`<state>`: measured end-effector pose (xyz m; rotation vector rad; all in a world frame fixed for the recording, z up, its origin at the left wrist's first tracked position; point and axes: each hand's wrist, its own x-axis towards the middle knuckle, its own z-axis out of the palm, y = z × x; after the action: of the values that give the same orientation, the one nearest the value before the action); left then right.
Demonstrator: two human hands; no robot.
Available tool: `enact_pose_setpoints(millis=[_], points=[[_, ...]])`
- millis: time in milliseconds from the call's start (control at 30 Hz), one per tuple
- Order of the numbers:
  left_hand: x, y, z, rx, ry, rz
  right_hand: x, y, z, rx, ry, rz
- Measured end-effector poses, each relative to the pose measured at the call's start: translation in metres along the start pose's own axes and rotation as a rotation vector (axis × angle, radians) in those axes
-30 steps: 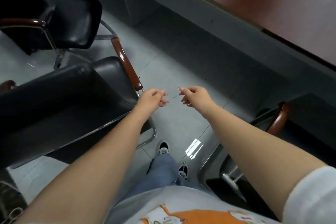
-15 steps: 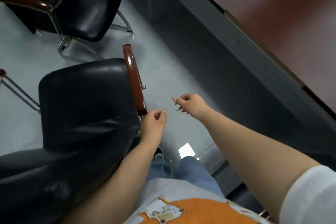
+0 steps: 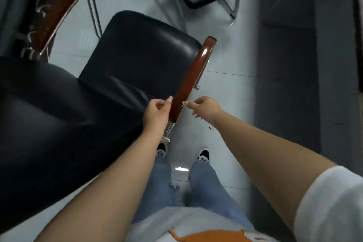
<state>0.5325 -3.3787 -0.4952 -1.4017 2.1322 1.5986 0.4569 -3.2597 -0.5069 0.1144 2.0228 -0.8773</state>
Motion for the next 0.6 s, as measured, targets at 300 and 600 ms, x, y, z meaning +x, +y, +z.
enact_pose_setpoints(millis=[300,600], points=[[0.052,-0.020,0.034,0.077,-0.089,-0.158,0.061,-0.002,-0.005,0.181,-0.065,0.169],[0.061,-0.033,0.047,0.024,-0.200,-0.186,0.080,-0.008,0.002,0.852,-0.195,0.187]])
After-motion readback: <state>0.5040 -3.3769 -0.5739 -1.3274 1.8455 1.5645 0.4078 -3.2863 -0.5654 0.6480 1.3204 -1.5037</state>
